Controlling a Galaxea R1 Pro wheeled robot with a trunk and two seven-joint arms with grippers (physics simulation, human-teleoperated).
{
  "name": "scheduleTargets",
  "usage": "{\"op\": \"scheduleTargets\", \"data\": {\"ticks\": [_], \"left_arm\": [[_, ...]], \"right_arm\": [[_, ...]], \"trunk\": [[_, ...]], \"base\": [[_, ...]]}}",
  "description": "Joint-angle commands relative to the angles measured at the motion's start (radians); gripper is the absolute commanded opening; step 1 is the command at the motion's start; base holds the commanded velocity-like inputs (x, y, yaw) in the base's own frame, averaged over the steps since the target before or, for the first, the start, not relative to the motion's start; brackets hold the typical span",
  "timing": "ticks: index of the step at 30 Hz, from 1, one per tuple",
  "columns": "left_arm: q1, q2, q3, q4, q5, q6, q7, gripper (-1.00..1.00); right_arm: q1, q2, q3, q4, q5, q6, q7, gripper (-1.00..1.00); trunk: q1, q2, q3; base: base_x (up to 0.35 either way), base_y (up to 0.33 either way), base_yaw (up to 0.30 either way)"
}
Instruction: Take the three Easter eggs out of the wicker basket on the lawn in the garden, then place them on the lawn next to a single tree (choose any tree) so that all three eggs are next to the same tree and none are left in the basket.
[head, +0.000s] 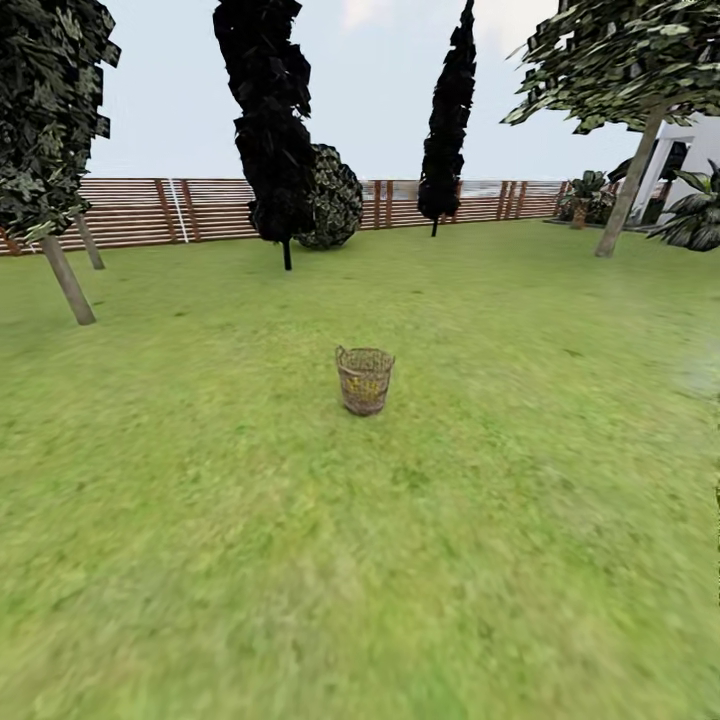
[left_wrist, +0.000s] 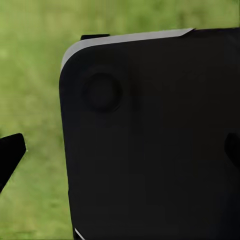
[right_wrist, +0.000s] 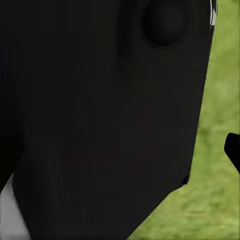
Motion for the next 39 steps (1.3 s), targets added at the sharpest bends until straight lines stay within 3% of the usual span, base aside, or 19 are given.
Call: {"op": "scheduleTargets", "data": {"ticks": [1, 13, 39], "left_arm": [[-0.001, 0.0, -0.001, 0.0, -0.002, -0.003, -0.002, 1.0], [-0.001, 0.0, -0.001, 0.0, -0.002, -0.003, -0.002, 1.0], [-0.001, 0.0, -0.001, 0.0, -0.002, -0.003, -0.002, 1.0]], "right_arm": [[-0.001, 0.0, -0.001, 0.001, 0.001, -0.004, 0.0, 1.0], [-0.001, 0.0, -0.001, 0.001, 0.001, -0.004, 0.0, 1.0], [-0.001, 0.0, -0.003, 0.0, 0.001, -0.004, -0.002, 1.0]], "trunk": [[0.0, 0.0, -0.001], [0.0, 0.0, -0.001], [0.0, 0.0, -0.001]], "base": [[0.265, 0.21, -0.219], [0.271, 0.197, -0.199], [0.314, 0.064, -0.009]]}}
